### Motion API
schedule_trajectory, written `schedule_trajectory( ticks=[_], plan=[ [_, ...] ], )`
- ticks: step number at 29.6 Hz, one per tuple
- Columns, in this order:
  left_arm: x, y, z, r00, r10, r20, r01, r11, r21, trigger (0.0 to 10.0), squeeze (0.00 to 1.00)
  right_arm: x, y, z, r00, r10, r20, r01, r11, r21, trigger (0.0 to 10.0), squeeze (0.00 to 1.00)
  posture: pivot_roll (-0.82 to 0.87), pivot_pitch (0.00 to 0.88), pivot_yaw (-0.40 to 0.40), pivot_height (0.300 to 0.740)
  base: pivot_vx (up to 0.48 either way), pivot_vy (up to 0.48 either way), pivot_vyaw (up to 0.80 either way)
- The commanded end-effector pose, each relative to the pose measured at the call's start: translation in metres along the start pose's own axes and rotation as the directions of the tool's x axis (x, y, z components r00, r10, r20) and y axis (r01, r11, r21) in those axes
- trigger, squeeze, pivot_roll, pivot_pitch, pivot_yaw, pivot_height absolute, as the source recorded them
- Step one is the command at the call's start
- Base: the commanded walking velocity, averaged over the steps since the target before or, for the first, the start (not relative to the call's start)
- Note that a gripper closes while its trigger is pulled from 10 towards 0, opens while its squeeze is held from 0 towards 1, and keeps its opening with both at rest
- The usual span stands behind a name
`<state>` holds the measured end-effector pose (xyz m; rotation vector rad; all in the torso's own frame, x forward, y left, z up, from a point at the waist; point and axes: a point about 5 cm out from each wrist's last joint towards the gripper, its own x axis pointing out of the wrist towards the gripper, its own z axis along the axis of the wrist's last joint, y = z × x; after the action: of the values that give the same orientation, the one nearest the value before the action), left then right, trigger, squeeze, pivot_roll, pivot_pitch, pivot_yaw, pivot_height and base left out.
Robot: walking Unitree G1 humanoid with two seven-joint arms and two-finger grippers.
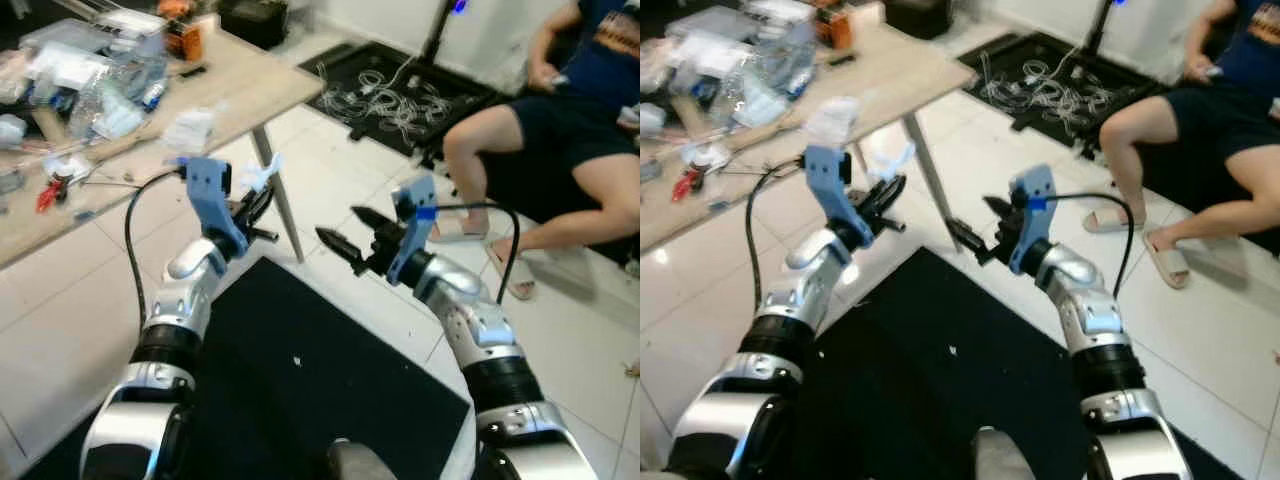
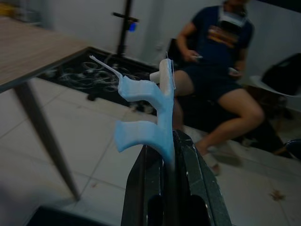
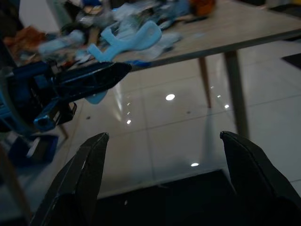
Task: Picking trash to rubbish bin
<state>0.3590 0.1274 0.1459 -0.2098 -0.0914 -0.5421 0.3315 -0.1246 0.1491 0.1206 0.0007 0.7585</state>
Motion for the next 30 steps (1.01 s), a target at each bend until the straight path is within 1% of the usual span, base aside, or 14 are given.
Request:
schedule_trajectory(
  ticks=[1, 30],
  plan=[
    [0.0024, -0.0034, -0.0009, 1.0, -0.016, -0.007, 0.016, 1.0, 0.0, 10.0, 0.0, -0.003, -0.0038, -0.001, 1.0, -0.013, -0.011, 0.013, 1.0, 0.006, 10.0, 0.0, -0.09, 0.0, -0.021, 0.74, 0.0, 0.0, -0.8],
    [0.0019, -0.0034, -0.0031, 1.0, -0.019, -0.008, 0.019, 1.0, -0.007, 10.0, 0.0, -0.0034, -0.0036, -0.003, 1.0, -0.01, -0.017, 0.01, 1.0, 0.011, 10.0, 0.0, -0.09, 0.0, -0.02, 0.74, 0.0, 0.0, -0.8]
  ],
)
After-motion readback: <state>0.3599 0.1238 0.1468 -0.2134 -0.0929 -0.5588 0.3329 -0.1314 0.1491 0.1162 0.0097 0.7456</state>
